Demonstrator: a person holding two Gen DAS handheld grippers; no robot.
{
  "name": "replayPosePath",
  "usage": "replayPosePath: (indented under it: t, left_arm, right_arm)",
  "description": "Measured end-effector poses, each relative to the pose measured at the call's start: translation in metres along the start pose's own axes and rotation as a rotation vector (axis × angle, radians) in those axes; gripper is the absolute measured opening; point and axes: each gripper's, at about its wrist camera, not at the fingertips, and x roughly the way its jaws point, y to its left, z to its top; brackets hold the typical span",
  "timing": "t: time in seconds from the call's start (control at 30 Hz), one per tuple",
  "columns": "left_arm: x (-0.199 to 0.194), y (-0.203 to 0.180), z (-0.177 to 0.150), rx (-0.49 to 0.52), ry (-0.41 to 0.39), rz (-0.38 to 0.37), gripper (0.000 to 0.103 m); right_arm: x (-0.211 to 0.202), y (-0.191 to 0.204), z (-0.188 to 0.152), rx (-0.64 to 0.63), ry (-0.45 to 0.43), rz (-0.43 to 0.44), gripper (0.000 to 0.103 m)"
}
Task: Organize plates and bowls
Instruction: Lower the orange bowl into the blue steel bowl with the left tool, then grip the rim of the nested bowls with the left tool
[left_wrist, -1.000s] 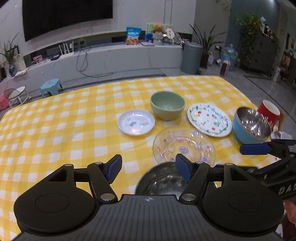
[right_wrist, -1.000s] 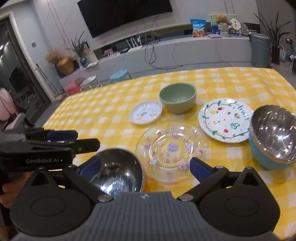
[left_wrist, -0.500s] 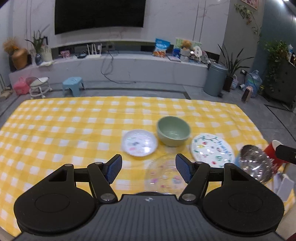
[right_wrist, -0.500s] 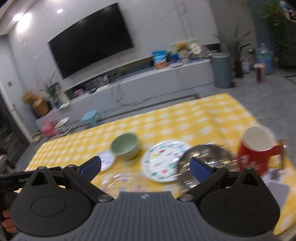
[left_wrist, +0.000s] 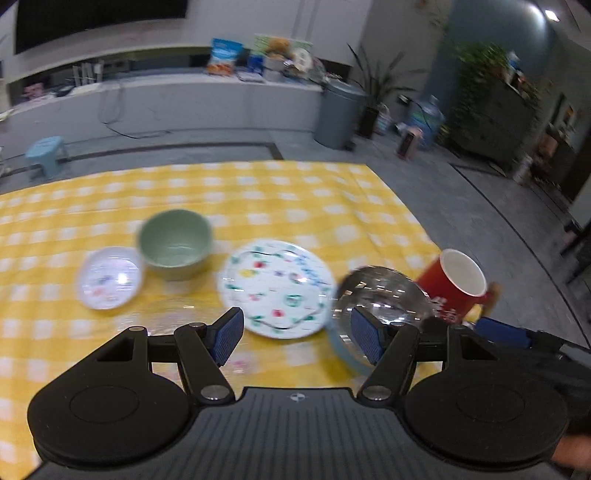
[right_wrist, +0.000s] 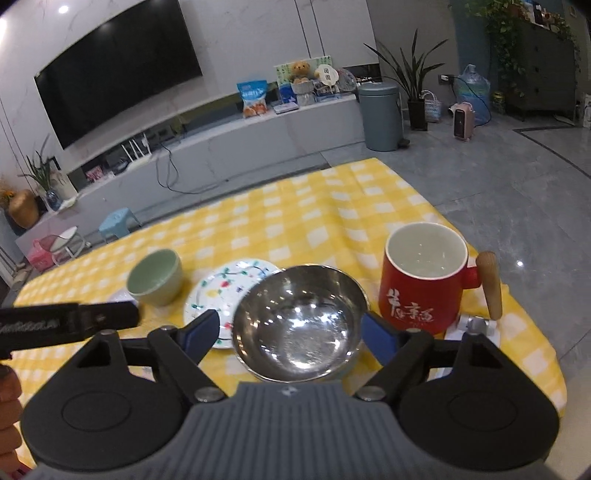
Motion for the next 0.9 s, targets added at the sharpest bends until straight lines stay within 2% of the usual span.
replayPosePath:
  t: [0.1,0.17,0.23,0.37,0.43,0.5,0.57,0.7,0.73,0.9]
  left_arm:
    - [0.025,-0.017,0.001,0.051,0.050,0.071,0.076]
    - [0.038,-0.023,-0.002,0.068,0.061,0.086,0.075]
    - [0.048,-0.026,-0.002,0.061,0.072,0.081,0.073]
    - [0.061,-0.034,-0.003,0.069,0.082,0.016,0.072]
    - [0.071,-0.039,-0.003,0.075,0.105,0.021,0.071]
    - [0.078,-0.043,-0.004,0.056,0.111,0.055,0.061]
    - [0.084,-0.046,-0.005,0.050,0.121,0.057,0.052]
    - [0.092,-0.050,-0.007,0.043,0.147,0.070,0.014]
    - [0.092,-0.049,-0.009,0.041,0.146,0.080,0.010]
    - [0.081,-0.045,-0.017,0.048,0.143,0.081,0.010]
  right_arm:
    - [0.004,-0.005,-0.002,-0.021,-0.007,-0.031,0.075]
    - [0.007,-0.010,-0.002,-0.009,0.001,-0.051,0.069]
    - [0.010,-0.013,-0.003,0.000,0.013,-0.075,0.060]
    - [0.007,-0.013,-0.002,-0.034,-0.012,-0.098,0.060]
    - [0.007,-0.015,-0.001,-0.030,-0.015,-0.100,0.060]
    - [0.008,-0.019,0.000,-0.016,-0.012,-0.105,0.060]
    - [0.010,-0.023,0.000,-0.003,-0.006,-0.107,0.060]
    - [0.011,-0.031,0.002,0.057,0.004,-0.054,0.056]
    - [0.011,-0.032,0.002,0.061,0.005,-0.049,0.056]
    - [0.017,-0.028,0.000,0.045,0.023,-0.057,0.056]
